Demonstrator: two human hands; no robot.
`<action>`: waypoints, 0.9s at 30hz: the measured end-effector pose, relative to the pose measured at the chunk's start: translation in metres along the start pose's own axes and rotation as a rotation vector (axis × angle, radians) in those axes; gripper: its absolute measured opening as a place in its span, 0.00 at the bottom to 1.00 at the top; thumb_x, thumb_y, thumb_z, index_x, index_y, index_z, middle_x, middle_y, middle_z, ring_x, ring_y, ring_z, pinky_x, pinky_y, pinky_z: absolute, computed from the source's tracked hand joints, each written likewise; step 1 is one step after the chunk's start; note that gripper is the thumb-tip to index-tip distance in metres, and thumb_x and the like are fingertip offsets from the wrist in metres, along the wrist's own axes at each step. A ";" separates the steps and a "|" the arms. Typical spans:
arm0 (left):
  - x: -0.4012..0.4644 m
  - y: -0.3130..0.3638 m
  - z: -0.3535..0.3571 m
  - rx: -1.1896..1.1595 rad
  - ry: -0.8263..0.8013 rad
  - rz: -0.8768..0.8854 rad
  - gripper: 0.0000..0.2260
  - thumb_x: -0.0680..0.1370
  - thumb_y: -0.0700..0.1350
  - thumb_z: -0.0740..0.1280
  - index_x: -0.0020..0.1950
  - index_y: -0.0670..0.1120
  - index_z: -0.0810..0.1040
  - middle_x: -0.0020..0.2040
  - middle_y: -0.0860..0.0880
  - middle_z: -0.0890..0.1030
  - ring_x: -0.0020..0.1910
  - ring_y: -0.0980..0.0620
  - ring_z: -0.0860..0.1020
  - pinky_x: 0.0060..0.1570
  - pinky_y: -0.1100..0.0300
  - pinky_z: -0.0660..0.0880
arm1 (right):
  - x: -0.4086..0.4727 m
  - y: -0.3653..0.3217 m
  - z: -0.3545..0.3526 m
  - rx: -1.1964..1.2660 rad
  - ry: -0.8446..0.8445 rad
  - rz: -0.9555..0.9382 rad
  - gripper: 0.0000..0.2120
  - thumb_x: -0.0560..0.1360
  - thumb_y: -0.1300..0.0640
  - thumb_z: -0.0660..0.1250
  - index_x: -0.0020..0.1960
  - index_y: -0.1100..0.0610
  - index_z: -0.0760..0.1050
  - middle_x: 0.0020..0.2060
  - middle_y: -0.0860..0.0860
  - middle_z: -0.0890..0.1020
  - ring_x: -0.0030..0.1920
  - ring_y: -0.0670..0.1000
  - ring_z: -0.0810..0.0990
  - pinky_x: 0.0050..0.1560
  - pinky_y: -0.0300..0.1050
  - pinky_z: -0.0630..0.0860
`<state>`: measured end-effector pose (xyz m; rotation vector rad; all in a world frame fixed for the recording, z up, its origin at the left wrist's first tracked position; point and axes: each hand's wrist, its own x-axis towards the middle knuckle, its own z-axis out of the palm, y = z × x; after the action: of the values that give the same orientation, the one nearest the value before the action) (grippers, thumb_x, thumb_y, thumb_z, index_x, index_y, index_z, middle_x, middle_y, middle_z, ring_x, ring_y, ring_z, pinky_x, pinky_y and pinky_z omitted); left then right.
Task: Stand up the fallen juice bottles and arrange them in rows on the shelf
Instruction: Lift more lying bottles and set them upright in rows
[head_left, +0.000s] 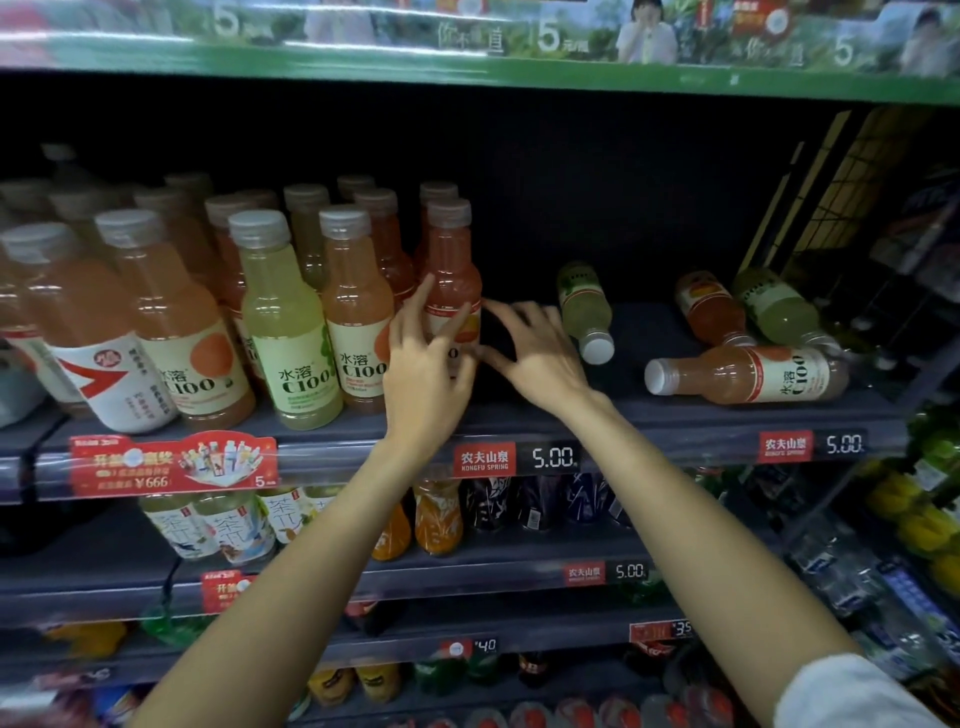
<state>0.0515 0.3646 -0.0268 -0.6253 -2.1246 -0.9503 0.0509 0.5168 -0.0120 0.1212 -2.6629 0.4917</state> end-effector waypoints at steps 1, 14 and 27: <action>0.000 0.001 0.000 0.024 0.005 -0.002 0.19 0.74 0.38 0.68 0.64 0.46 0.78 0.74 0.43 0.65 0.72 0.39 0.64 0.55 0.52 0.73 | 0.000 0.005 -0.004 -0.019 0.037 0.012 0.26 0.77 0.44 0.62 0.73 0.48 0.62 0.66 0.55 0.69 0.66 0.58 0.63 0.63 0.52 0.66; 0.007 0.016 0.006 -0.062 -0.185 0.340 0.22 0.74 0.40 0.69 0.68 0.47 0.73 0.66 0.47 0.73 0.64 0.47 0.70 0.58 0.57 0.71 | -0.033 0.031 -0.037 -0.183 -0.086 0.256 0.16 0.75 0.55 0.68 0.62 0.55 0.71 0.63 0.59 0.63 0.50 0.63 0.77 0.45 0.44 0.71; 0.035 0.047 0.045 -0.225 -0.558 0.138 0.38 0.72 0.51 0.74 0.77 0.49 0.58 0.71 0.46 0.67 0.69 0.48 0.67 0.68 0.54 0.66 | -0.066 0.007 -0.106 0.300 0.482 0.136 0.11 0.75 0.57 0.64 0.57 0.51 0.74 0.48 0.50 0.72 0.45 0.48 0.73 0.44 0.37 0.69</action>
<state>0.0418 0.4332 -0.0013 -1.2538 -2.4214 -1.0304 0.1516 0.5620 0.0469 -0.0822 -2.1233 0.8454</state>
